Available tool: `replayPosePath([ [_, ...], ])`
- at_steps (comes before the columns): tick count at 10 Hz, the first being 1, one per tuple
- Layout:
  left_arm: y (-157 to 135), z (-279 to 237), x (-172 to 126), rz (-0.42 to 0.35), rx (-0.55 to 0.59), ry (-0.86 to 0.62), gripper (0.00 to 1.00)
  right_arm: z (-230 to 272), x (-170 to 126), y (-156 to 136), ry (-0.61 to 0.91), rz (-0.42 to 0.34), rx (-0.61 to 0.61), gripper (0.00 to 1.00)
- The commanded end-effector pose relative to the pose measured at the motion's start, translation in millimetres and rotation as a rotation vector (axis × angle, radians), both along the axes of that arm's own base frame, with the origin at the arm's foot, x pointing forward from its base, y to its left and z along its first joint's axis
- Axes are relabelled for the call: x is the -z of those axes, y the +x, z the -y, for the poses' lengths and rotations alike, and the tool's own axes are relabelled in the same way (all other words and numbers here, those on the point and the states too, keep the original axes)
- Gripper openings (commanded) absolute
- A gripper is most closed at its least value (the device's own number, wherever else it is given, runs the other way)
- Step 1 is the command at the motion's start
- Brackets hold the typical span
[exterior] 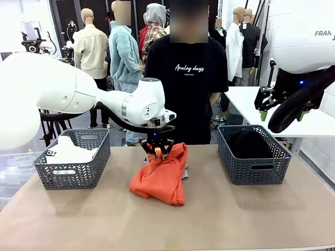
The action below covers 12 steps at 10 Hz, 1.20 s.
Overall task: Sort the tops and bottoms.
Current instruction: Lift clothes from the center of the table with your left hand.
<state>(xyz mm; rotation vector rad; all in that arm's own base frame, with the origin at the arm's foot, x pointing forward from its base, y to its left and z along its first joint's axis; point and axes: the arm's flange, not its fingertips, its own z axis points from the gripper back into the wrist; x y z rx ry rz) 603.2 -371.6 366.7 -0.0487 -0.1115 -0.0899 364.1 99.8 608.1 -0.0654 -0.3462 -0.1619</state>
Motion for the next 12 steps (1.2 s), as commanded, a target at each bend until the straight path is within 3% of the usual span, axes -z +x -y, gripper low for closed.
replayPosePath([
  [1, 0.2, -2.4, 18.0, -0.055, -0.026, 0.004, 0.0, 0.0, -1.8, 1.2, -0.017, -0.006, 0.002, 1.0],
  [6, -13.3, -10.5, -8.2, -0.025, -0.088, 0.027, 0.0, 0.0, -1.8, 1.2, -0.017, -0.006, 0.002, 1.0],
  [7, -27.1, -17.0, -15.8, 0.072, -0.084, 0.125, 0.0, 0.0, -1.8, 1.2, -0.017, -0.006, 0.002, 1.0],
  [8, -1.9, -2.1, -7.0, -0.012, -0.039, 0.0, 0.0, 0.0, -1.8, 1.2, -0.017, -0.006, 0.002, 1.0],
  [10, -7.1, -3.8, -15.0, 0.014, -0.048, 0.029, 0.0, 0.0, -1.8, 1.2, -0.017, -0.006, 0.002, 1.0],
  [12, -26.7, 0.6, -114.2, 0.155, -0.066, 0.017, 0.0, 0.0, -1.8, 1.2, -0.017, -0.006, 0.002, 1.0],
])
